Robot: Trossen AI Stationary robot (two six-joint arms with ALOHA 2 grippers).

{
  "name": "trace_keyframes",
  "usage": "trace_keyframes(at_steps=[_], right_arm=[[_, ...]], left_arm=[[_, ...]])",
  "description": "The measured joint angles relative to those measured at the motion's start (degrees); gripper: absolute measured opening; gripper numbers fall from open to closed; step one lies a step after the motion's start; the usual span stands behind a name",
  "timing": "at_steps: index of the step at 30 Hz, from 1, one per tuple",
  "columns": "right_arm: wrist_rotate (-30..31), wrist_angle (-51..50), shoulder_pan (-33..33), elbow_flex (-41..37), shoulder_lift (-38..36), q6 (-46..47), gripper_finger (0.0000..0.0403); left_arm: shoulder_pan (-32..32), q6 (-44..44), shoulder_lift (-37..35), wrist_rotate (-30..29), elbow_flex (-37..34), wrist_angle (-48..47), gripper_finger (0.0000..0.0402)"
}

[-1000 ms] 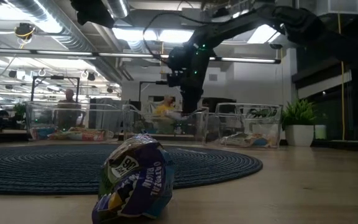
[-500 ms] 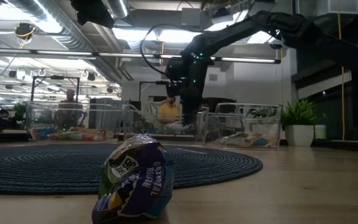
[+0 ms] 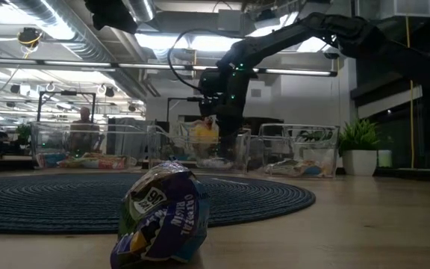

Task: Pick and place Granola Bars by type
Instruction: Put the blue chewy bar into the top center transparent bin

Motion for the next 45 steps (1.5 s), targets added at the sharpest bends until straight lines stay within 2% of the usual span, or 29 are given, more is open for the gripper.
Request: trace_keyframes(at_steps=[7, 9, 13, 20, 26, 32, 38, 45], right_arm=[[0.4, -2.6, 1.0, 3.3, -1.9, 0.2, 0.0099], [0.4, -3.4, 1.5, 5.5, -2.2, 0.2, 0.0096], [0.5, -3.5, 2.9, 4.0, -6.5, 0.9, 0.0088], [0.1, -12.2, 8.3, 3.9, -13.3, 3.0, 0.0067], [-3.4, -17.4, 17.9, 3.9, -19.4, 3.0, 0.0047], [-7.5, -18.2, 31.1, 3.9, -24.6, 1.2, 0.0041], [-4.5, -15.1, 43.6, 3.8, -24.7, 6.7, 0.0041], [0.5, -5.8, 50.4, 3.8, -24.0, 16.6, 0.0041]], left_arm=[[0.0, 0.7, 0.0, 0.2, 0.0, 0.0, 0.0090], [0.0, 1.6, 0.0, 0.2, 0.0, -0.1, 0.0090], [0.0, 2.1, 0.0, 0.3, 0.0, -0.2, 0.0090], [0.0, 4.3, 0.0, 2.9, 0.0, -0.3, 0.0090], [0.0, 5.8, 0.0, 4.9, 0.0, -0.6, 0.0090], [0.0, 8.2, 0.0, 5.2, 0.0, -1.3, 0.0089], [0.0, 9.0, 0.0, 5.3, 0.0, -1.3, 0.0088], [0.0, 12.5, 0.0, 5.3, 0.0, -1.2, 0.0088]])
